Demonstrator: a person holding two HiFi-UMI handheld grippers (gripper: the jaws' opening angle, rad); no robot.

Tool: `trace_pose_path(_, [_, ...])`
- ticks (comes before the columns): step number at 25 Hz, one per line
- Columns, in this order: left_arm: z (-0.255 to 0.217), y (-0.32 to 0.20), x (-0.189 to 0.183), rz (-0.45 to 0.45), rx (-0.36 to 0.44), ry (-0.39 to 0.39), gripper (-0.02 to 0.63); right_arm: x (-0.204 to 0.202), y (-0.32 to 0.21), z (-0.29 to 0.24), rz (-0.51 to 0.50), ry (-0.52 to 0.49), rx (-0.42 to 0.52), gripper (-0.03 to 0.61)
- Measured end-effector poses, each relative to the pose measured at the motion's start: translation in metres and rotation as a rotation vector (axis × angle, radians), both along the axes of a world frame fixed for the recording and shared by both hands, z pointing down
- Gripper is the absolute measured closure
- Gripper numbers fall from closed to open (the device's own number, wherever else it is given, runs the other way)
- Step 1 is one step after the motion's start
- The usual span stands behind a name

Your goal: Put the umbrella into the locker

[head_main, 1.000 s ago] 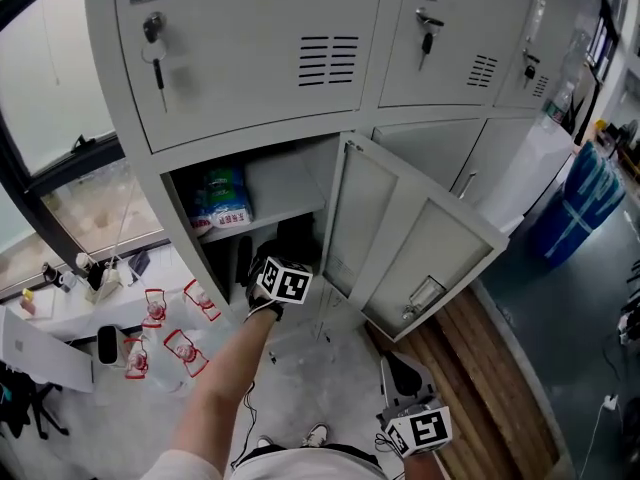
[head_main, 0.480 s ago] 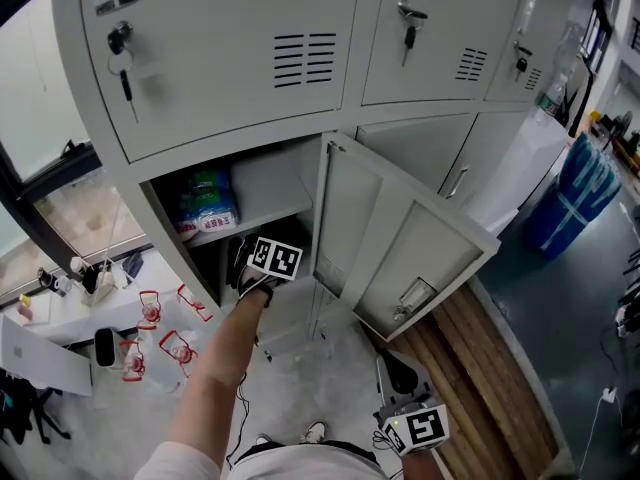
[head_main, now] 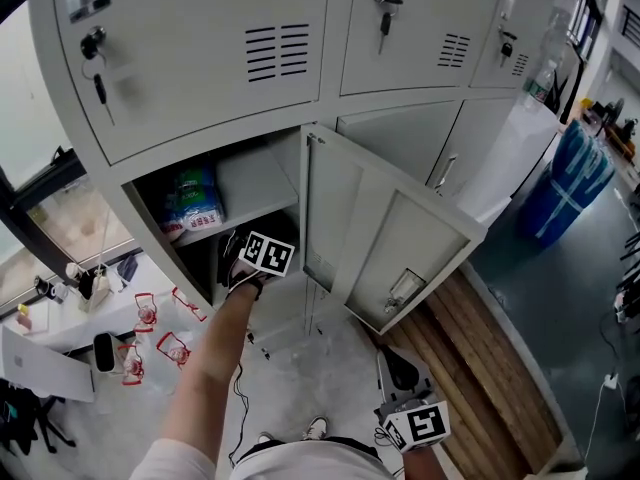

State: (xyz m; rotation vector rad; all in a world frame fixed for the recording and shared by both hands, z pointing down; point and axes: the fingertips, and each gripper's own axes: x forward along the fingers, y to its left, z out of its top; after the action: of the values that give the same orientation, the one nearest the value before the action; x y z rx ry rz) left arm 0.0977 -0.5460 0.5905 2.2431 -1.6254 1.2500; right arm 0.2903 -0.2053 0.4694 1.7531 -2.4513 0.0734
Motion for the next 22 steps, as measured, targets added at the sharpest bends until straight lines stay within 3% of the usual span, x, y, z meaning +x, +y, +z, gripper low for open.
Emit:
trace_pose_path(9, [-0.036,0.026,0.006,0.055,0.072,0.060,0.301,-0.021,-0.003,-0.005,-0.064,-0.021,0.035,0.563])
trace_pose_path(22, [-0.076,0.084,-0.018,0.135,0.188,0.145,0.326,-0.068,0.012,-0.009,-0.123,-0.020,0.063,0.563])
